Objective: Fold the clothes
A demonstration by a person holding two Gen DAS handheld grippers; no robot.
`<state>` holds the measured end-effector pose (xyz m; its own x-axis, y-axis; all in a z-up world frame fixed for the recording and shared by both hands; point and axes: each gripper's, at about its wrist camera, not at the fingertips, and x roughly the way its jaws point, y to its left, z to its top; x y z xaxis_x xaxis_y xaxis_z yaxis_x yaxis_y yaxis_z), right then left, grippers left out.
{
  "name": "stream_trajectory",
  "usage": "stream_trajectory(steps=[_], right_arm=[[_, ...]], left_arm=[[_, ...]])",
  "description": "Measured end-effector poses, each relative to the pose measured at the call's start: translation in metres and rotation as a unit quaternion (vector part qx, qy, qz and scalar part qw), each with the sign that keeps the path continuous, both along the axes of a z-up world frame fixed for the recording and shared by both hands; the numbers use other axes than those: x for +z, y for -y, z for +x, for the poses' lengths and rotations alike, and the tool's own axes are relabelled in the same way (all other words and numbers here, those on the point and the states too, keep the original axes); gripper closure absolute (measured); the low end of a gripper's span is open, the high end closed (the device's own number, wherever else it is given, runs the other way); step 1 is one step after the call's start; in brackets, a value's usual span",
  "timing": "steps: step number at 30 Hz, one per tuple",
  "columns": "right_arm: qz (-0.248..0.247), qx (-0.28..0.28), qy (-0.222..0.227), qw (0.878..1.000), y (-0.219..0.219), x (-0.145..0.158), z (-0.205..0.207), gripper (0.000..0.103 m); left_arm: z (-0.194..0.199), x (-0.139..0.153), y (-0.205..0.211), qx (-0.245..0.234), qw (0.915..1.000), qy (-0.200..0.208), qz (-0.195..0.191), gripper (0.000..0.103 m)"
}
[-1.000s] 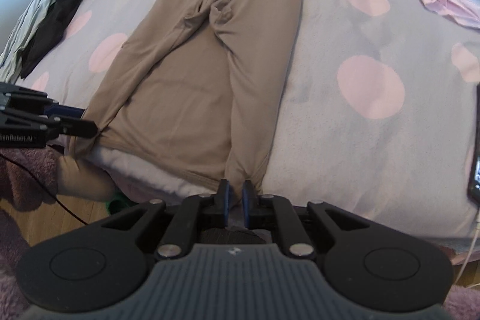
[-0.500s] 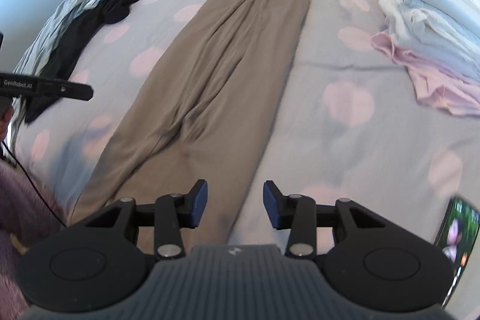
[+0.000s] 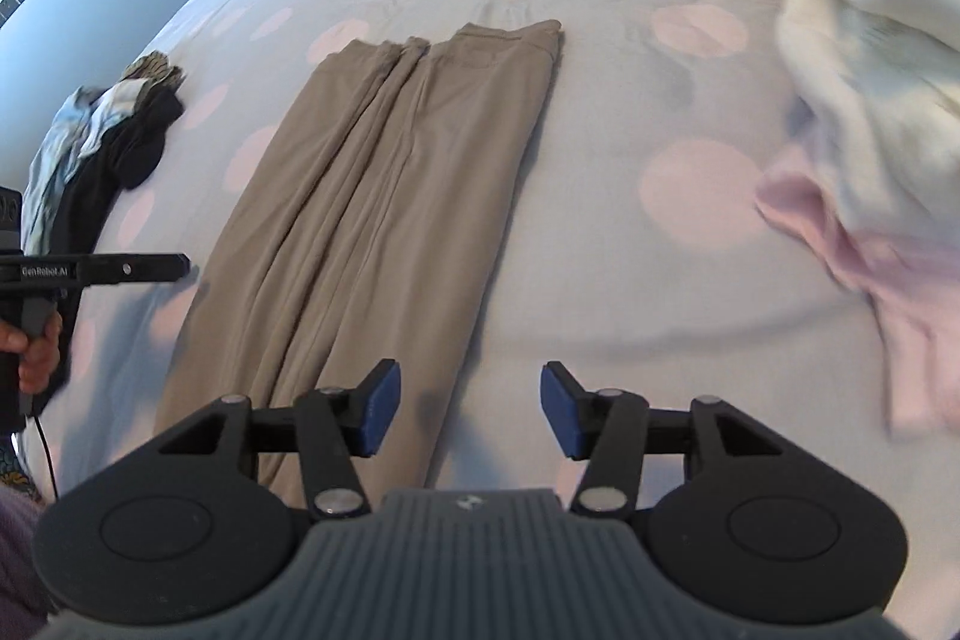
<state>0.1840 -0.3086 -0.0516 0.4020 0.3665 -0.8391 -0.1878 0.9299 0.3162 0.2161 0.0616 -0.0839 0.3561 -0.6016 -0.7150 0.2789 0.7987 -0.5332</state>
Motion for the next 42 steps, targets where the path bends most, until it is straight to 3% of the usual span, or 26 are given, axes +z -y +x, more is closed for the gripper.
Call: stream_trajectory(steps=[8,16,20,22,24,26,30,35,42], right_arm=[[0.054,-0.013,-0.005,0.998,0.006,-0.028,0.091,0.048],[0.090,-0.008,0.002,0.996,0.006,-0.037,0.160,0.048],[0.093,-0.002,0.017,0.996,-0.001,-0.038,0.187,0.048],[0.101,-0.007,0.017,0.995,-0.003,-0.039,0.197,0.052],[0.098,-0.007,0.019,0.995,-0.005,-0.038,0.204,0.074],[0.095,-0.002,0.019,0.995,-0.005,-0.035,0.206,0.086],[0.103,0.015,0.036,0.994,-0.001,-0.018,0.200,0.092],[0.115,0.052,0.072,0.989,-0.002,0.022,0.176,0.092],[0.110,0.135,0.116,0.978,-0.015,0.074,0.103,0.092]], left_arm=[[0.071,-0.024,0.020,-0.034,0.9987,0.017,-0.033,0.063],[0.132,-0.040,0.031,-0.052,0.9970,0.013,-0.056,0.089],[0.150,-0.042,0.037,-0.054,0.9961,0.020,-0.066,0.089],[0.156,-0.040,0.043,-0.055,0.9960,0.032,-0.062,0.089],[0.162,-0.037,0.048,-0.058,0.9956,0.043,-0.059,0.089],[0.163,-0.032,0.051,-0.067,0.9942,0.059,-0.059,0.089],[0.158,-0.012,0.048,-0.081,0.9896,0.094,-0.073,0.092],[0.138,0.025,0.043,-0.108,0.9823,0.129,-0.082,0.093],[0.079,0.073,0.035,-0.174,0.9668,0.170,-0.079,0.095]])
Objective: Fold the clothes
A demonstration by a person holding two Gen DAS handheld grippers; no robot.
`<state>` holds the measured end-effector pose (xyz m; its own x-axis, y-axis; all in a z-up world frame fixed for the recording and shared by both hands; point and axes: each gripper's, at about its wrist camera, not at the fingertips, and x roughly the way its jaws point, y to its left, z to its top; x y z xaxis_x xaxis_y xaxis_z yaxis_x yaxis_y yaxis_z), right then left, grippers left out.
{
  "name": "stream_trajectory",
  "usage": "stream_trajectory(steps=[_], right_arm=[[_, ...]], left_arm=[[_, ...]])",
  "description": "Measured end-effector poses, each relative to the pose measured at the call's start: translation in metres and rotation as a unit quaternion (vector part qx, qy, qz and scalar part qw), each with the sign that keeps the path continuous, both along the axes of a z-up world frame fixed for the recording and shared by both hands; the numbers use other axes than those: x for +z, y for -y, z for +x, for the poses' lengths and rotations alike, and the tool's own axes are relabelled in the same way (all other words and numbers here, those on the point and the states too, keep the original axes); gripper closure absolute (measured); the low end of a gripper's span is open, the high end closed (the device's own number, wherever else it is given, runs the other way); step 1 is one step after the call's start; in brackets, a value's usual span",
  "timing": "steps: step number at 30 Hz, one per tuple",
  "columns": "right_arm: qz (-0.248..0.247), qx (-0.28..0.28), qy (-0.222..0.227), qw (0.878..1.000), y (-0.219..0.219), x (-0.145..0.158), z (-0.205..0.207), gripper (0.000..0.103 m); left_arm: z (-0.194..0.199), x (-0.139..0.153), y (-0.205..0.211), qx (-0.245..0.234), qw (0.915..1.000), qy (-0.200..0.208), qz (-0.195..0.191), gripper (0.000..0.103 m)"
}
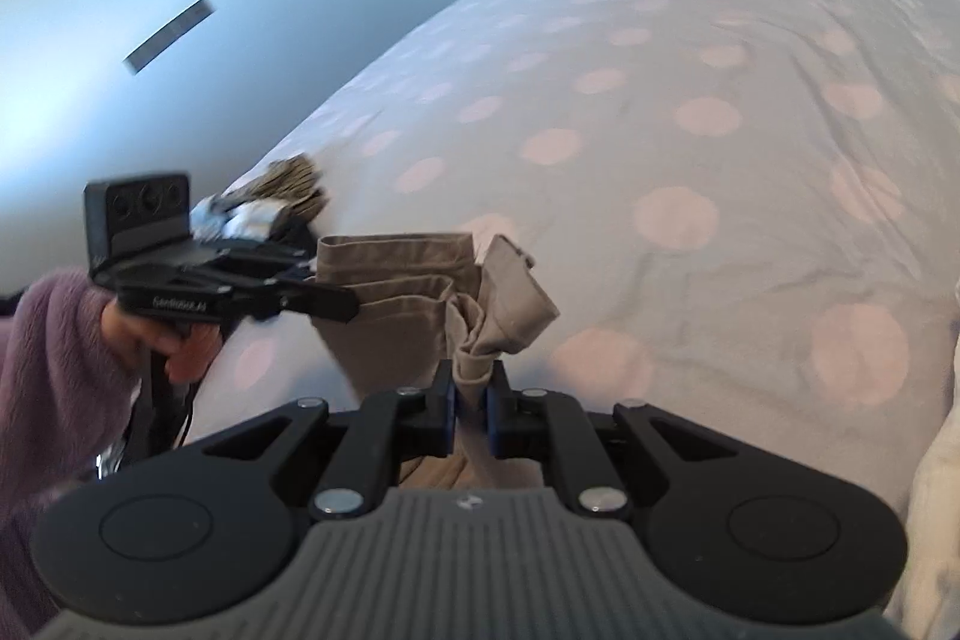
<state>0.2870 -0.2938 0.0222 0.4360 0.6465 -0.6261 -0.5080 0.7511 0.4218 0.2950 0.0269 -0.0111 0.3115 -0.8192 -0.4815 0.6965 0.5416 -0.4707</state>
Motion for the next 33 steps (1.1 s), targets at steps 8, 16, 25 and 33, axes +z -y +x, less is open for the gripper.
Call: stream_trajectory(steps=[8,16,25,33], right_arm=[[-0.057,0.075,0.051,0.994,-0.014,0.010,-0.094,0.092],[-0.154,0.159,0.081,0.972,-0.030,-0.037,-0.158,0.092],[-0.252,0.224,0.111,0.935,-0.042,-0.079,-0.202,0.074],[-0.257,0.210,0.092,0.939,-0.044,-0.073,-0.229,0.071]], left_arm=[[-0.078,0.018,-0.007,-0.070,0.9950,0.037,0.060,0.100],[-0.137,-0.023,-0.005,-0.125,0.9839,0.023,0.125,0.100],[-0.163,-0.049,-0.005,-0.149,0.9734,0.023,0.173,0.099],[-0.199,-0.048,-0.010,-0.179,0.9530,0.048,0.240,0.096]])
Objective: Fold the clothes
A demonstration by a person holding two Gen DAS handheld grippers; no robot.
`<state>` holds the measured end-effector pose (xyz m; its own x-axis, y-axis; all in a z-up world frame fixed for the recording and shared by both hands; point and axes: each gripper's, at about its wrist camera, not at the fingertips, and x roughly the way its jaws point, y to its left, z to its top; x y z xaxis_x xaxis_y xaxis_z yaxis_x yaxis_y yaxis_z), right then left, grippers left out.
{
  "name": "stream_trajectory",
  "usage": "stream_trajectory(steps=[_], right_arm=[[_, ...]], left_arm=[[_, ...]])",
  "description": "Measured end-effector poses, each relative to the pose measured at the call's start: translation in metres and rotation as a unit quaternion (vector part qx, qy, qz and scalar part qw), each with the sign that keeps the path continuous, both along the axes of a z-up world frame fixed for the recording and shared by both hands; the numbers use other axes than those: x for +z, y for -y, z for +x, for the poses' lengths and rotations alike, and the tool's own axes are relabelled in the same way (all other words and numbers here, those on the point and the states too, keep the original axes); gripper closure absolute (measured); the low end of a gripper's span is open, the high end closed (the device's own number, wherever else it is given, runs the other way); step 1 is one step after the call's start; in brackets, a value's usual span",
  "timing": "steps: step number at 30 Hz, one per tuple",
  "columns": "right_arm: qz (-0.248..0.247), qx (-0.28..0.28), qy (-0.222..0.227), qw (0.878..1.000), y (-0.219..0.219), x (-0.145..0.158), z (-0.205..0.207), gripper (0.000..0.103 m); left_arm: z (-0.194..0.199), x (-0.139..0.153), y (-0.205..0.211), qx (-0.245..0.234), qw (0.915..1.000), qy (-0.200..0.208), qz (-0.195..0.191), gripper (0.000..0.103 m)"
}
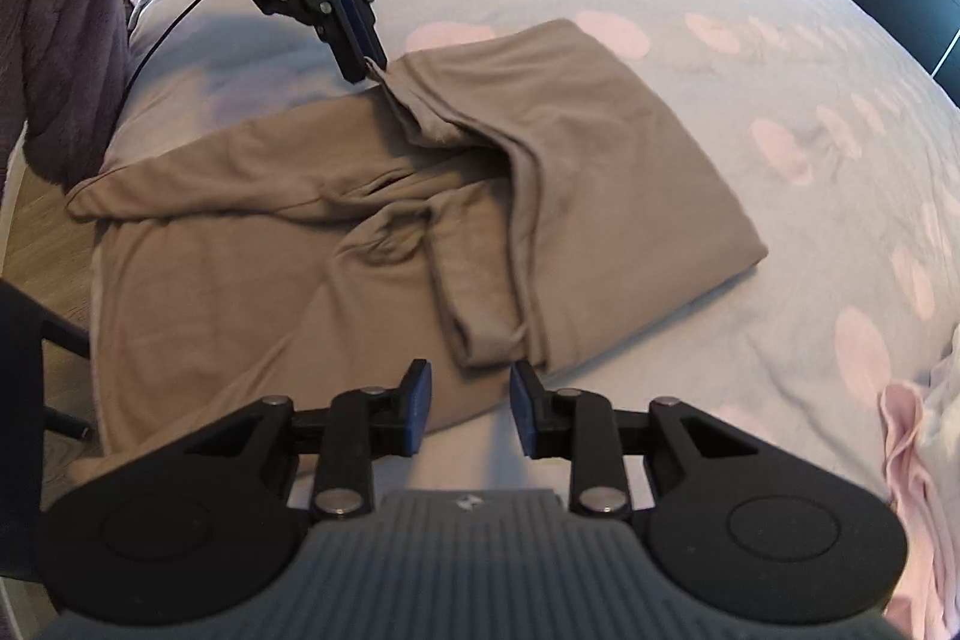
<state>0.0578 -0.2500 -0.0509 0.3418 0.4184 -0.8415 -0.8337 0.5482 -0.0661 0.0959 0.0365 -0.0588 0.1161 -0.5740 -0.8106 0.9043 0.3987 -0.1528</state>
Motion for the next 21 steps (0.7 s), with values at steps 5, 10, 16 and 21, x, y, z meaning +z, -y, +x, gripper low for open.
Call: stream_trajectory(steps=[5,10,16,21], right_arm=[[0.038,-0.068,-0.004,0.997,0.005,0.017,-0.010,0.071],[0.075,-0.191,0.017,0.978,-0.014,0.021,0.000,0.085],[0.124,-0.312,0.026,0.941,-0.032,0.012,0.025,0.085],[0.152,-0.334,0.013,0.930,-0.040,0.002,0.050,0.085]], left_arm=[[-0.009,0.032,-0.009,0.049,0.9968,0.017,-0.061,0.086],[-0.005,0.040,0.017,0.151,0.9848,0.048,-0.072,0.085],[0.007,0.018,0.051,0.233,0.9673,0.027,-0.096,0.085],[0.016,-0.004,0.065,0.271,0.9567,-0.006,-0.106,0.085]])
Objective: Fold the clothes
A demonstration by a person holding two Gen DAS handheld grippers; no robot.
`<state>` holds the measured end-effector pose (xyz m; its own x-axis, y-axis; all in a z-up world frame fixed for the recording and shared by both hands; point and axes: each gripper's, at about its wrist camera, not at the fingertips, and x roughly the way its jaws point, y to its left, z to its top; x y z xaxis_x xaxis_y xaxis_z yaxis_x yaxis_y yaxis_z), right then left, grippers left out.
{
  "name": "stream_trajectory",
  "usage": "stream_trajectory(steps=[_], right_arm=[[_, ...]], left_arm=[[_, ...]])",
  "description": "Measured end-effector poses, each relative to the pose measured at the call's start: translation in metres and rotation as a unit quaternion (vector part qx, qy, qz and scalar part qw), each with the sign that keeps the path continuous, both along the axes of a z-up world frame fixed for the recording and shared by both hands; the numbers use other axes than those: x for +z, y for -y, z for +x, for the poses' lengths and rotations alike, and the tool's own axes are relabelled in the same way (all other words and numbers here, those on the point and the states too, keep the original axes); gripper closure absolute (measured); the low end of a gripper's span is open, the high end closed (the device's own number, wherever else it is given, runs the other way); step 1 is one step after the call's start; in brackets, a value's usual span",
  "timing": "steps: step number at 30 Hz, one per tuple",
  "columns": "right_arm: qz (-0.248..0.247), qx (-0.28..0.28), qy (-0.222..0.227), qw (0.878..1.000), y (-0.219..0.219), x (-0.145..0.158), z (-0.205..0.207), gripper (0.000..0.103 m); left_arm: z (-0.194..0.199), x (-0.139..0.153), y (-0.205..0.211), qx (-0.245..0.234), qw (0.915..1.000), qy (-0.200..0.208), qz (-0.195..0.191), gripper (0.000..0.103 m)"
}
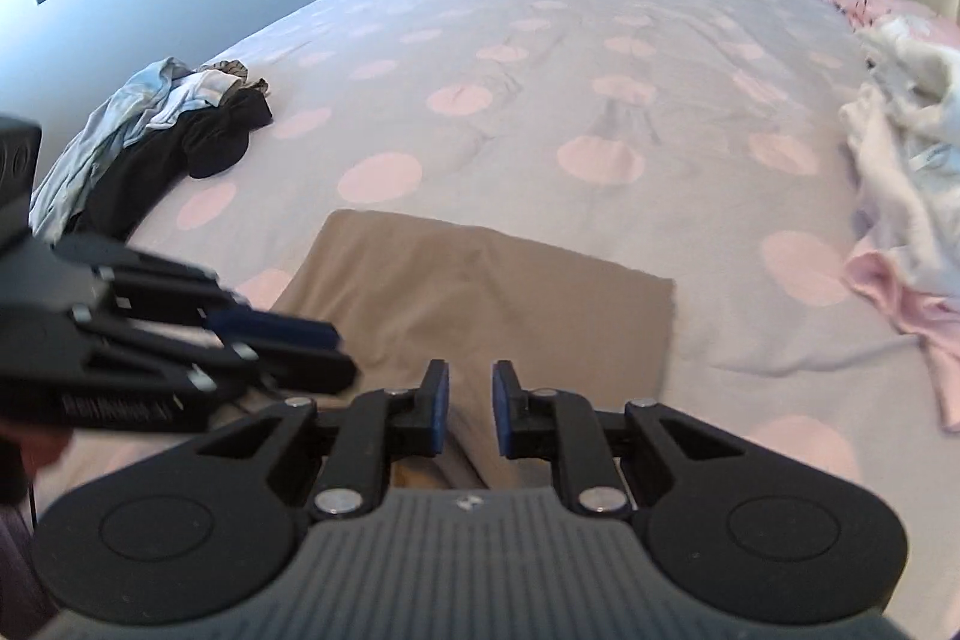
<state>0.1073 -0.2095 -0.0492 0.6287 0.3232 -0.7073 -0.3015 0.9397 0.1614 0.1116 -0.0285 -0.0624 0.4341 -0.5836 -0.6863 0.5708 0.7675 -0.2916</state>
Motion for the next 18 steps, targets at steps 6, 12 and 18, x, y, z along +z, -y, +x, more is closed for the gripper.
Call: stream_trajectory(steps=[6,12,18], right_arm=[[-0.027,0.016,-0.029,0.999,-0.017,-0.025,-0.004,0.085],[-0.036,0.039,-0.029,0.998,-0.014,-0.023,-0.017,0.082],[-0.033,0.077,-0.011,0.996,-0.001,0.002,-0.051,0.071]], left_arm=[[-0.004,-0.018,0.001,0.000,0.9990,-0.021,0.039,0.085],[-0.017,-0.012,0.000,-0.017,0.9978,-0.016,0.062,0.085],[-0.055,0.007,-0.009,-0.066,0.9951,0.021,0.071,0.085]])
